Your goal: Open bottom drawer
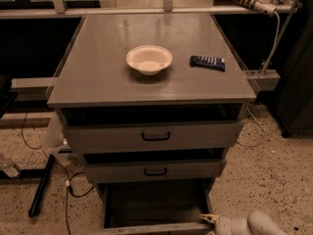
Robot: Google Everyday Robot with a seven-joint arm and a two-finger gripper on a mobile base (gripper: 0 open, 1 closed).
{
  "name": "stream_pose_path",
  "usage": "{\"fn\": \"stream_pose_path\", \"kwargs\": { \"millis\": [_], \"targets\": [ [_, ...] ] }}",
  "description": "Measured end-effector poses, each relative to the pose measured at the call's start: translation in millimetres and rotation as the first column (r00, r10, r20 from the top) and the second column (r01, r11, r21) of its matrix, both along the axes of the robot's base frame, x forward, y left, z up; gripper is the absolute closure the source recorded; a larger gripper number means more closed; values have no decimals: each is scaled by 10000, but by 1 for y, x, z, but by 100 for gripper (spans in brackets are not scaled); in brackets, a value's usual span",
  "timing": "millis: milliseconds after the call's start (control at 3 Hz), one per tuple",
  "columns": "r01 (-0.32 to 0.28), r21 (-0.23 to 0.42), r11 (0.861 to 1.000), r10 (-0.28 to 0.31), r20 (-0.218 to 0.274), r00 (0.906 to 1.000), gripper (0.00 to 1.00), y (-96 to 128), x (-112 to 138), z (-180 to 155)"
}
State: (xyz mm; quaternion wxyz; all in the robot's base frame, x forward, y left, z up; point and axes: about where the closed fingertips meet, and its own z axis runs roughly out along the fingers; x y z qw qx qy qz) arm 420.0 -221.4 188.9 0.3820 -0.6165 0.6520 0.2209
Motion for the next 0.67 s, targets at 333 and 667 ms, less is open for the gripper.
{"fn": "stream_pose_path", "kwargs": {
  "millis": [333,667],
  "targets": [
    [-1,1,10000,1,-1,10000,0,0,0,0],
    [-1,1,10000,1,-1,10000,0,0,0,0]
  ]
}}
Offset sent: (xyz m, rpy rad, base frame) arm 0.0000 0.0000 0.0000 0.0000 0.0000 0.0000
